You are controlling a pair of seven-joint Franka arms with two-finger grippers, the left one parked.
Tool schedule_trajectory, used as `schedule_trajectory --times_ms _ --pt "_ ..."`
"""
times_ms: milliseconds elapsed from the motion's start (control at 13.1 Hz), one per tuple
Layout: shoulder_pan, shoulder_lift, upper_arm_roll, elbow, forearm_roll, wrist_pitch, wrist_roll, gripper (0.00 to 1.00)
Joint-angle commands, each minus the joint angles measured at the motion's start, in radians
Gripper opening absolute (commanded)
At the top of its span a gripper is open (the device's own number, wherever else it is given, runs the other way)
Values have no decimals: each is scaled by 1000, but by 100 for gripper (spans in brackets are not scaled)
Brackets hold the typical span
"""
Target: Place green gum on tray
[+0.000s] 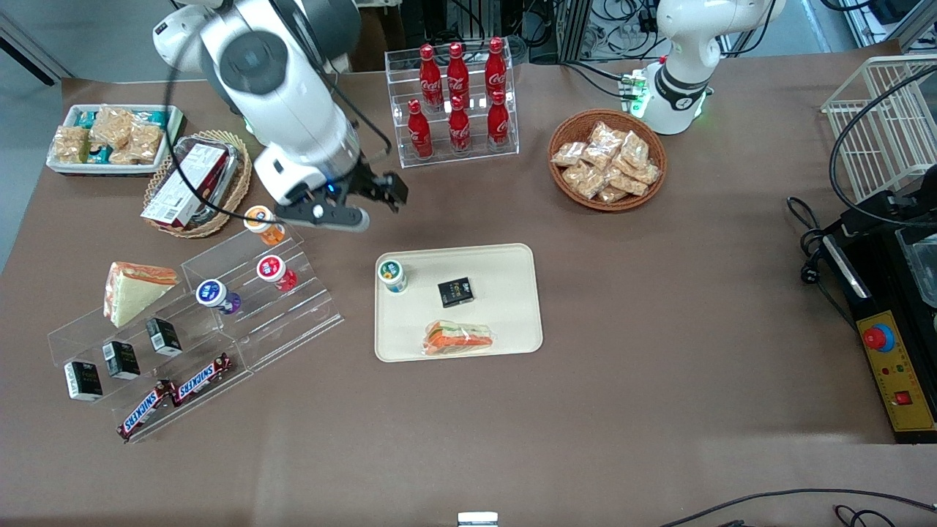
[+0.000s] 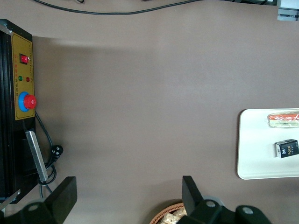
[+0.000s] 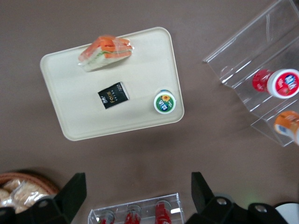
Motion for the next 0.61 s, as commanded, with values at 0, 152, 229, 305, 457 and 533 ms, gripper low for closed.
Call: schedule_trajectory --times_ms 0,152,229,305,457,533 --pt "-78 -55 -3 42 -19 -65 -165 100" --pt "-170 -102 1 25 -29 -88 -289 100" --pt "-229 -116 0 24 -29 -119 -372 100" --pt "-285 -120 1 24 -29 -134 -444 100" --pt "-394 -120 1 24 -35 -137 -589 100" --pt "-440 -120 0 22 -42 -137 -670 100"
